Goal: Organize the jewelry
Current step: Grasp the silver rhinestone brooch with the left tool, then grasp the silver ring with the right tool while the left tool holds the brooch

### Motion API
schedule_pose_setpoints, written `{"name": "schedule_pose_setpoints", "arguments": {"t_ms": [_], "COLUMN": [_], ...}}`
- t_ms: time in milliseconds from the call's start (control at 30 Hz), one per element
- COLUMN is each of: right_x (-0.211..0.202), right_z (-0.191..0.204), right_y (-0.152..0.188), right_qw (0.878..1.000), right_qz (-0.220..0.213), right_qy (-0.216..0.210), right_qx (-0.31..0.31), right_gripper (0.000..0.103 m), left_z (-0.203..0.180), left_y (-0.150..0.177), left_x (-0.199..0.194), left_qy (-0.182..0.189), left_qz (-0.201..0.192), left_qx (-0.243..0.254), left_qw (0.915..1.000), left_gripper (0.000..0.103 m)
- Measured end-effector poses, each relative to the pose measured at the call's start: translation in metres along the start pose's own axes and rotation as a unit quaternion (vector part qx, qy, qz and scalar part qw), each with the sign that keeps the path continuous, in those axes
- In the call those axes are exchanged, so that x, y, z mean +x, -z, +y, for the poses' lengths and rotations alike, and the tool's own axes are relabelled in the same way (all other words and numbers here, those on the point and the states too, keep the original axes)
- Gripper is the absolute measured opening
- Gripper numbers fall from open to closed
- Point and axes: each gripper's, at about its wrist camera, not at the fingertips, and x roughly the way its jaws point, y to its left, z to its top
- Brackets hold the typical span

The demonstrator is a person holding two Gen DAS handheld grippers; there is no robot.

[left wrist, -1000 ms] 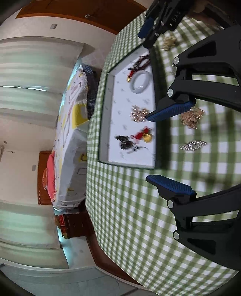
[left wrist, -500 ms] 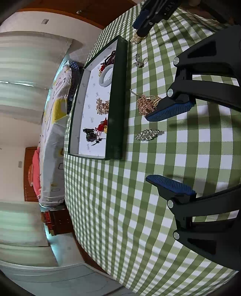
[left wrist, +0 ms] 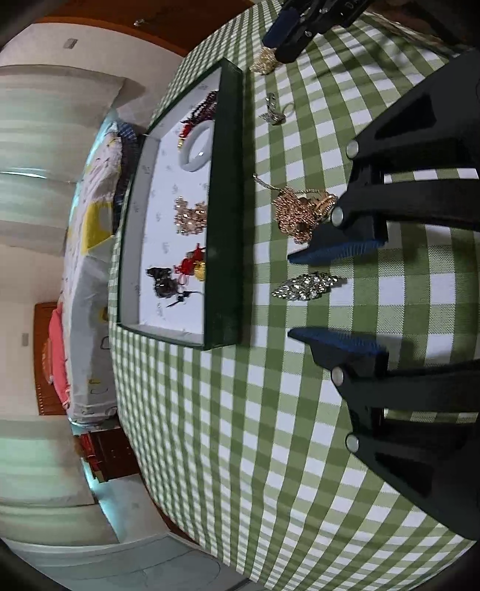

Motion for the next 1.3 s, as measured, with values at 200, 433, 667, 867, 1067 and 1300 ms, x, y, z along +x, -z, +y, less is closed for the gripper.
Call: {"name": "schedule_pose_setpoints", "arguments": {"t_ms": [200, 433, 667, 867, 1067, 1300], "right_x": [0.000, 0.002, 0.003, 0.008, 0.020, 0.039], "right_z": [0.000, 0.000, 0.003, 0.019, 0.036, 0.046], "right_y": [0.000, -0.001, -0.002, -0.009, -0.017, -0.022], "right_qw": [1.000, 1.000, 1.000, 1.000, 0.999, 0.998], "right_qz": [0.001, 0.004, 0.007, 0.007, 0.016, 0.047], "right_qy": [0.000, 0.001, -0.002, -0.019, -0.029, -0.033], "right_qx": [0.001, 0.000, -0.001, -0.015, -0.030, -0.033], "right_gripper": [0.054, 0.054, 0.054, 0.054, 0.054, 0.054], "left_z": [0.001, 0.002, 0.005, 0.012, 0.024, 0.036], "left_y": [-0.002, -0.003, 0.000, 0.001, -0.002, -0.002], "left_x": [0.002, 0.004, 0.000, -0.011, -0.018, -0.017], "left_qy": [0.005, 0.000, -0.002, -0.014, -0.029, -0.041], "left_qz": [0.001, -0.003, -0.009, -0.021, -0.030, -0.027], "left_qx": [-0.001, 0.016, 0.014, 0.013, 0.008, -0.004], "left_qw": [1.0000, 0.9999, 0.9999, 0.9996, 0.9991, 0.9988], "left_gripper": [0.026, 0.013, 0.013, 0.013, 0.013, 0.013]}}
